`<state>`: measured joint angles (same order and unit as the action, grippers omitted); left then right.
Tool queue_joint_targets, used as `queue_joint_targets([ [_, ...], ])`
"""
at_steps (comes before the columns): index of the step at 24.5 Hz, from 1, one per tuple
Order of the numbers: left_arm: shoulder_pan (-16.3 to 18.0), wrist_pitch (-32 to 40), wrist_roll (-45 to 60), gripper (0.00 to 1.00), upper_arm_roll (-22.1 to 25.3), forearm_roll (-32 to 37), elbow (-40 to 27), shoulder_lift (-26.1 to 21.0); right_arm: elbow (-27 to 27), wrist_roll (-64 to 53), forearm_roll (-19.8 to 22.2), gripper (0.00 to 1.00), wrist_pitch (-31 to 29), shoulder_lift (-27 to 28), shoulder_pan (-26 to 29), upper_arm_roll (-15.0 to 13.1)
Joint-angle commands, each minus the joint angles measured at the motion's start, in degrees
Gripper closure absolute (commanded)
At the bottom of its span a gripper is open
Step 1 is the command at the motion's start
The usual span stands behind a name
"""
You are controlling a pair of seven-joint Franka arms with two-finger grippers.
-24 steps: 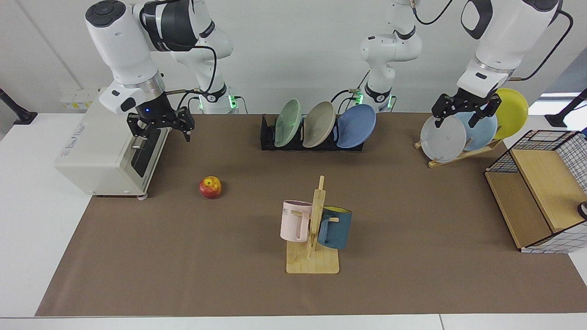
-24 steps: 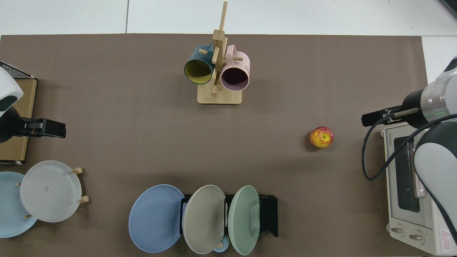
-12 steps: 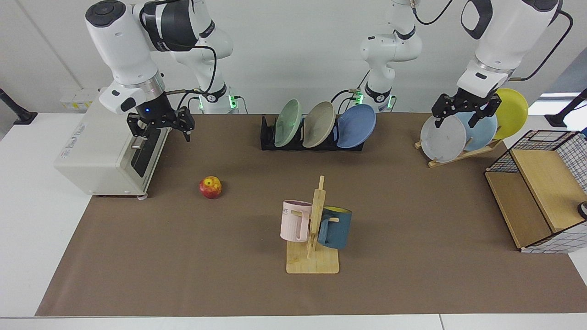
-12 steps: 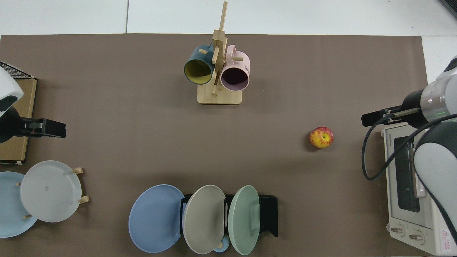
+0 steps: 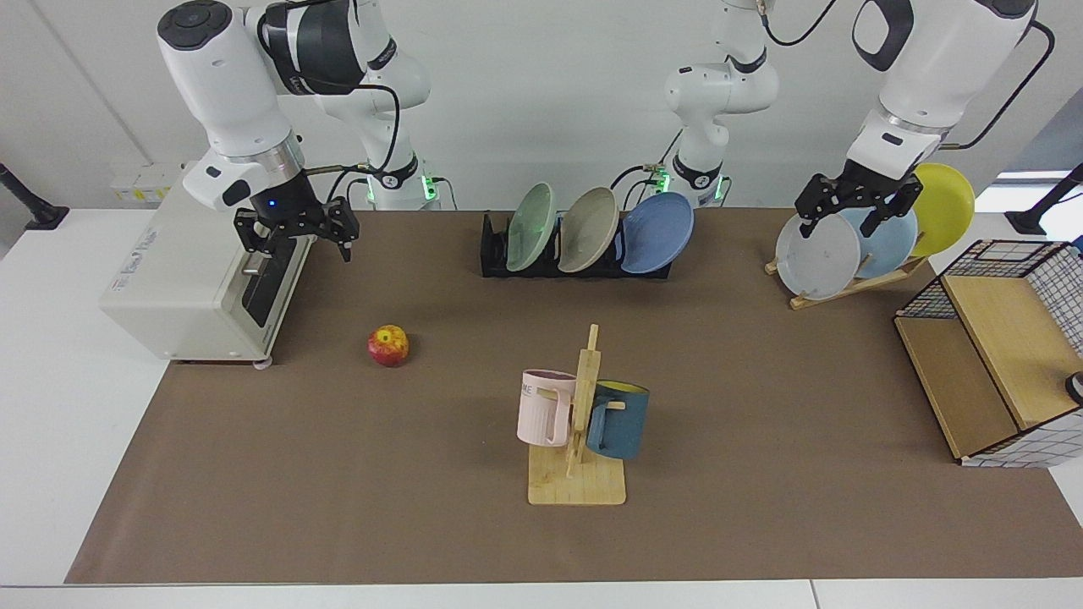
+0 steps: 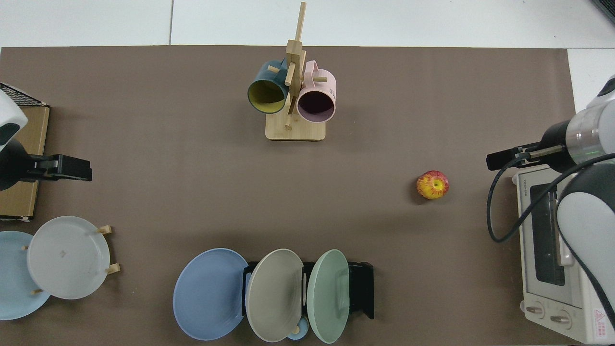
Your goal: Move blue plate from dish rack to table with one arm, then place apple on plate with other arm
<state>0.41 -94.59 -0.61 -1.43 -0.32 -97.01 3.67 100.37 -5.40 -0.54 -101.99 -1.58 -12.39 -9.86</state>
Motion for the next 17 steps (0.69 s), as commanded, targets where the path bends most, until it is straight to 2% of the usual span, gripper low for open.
queue_joint_targets([
  [1, 0.03, -0.86, 2.19, 0.00, 0.37, -1.00, -0.82, 0.46, 0.18, 1.01, -0.17, 0.00, -0.14, -0.09, 0.96, 0.81],
  [5, -0.05, -1.30, 4.83, 0.00, 0.28, -1.00, -0.99, 0.46, 0.18, 1.01, -0.17, 0.00, -0.05, -0.09, 0.97, 0.81],
  [17, -0.84, 0.20, 4.12, 0.00, 0.11, -0.12, -3.36, 1.86, 0.18, 1.01, -0.17, 0.00, -0.05, -0.09, 0.96, 0.81],
])
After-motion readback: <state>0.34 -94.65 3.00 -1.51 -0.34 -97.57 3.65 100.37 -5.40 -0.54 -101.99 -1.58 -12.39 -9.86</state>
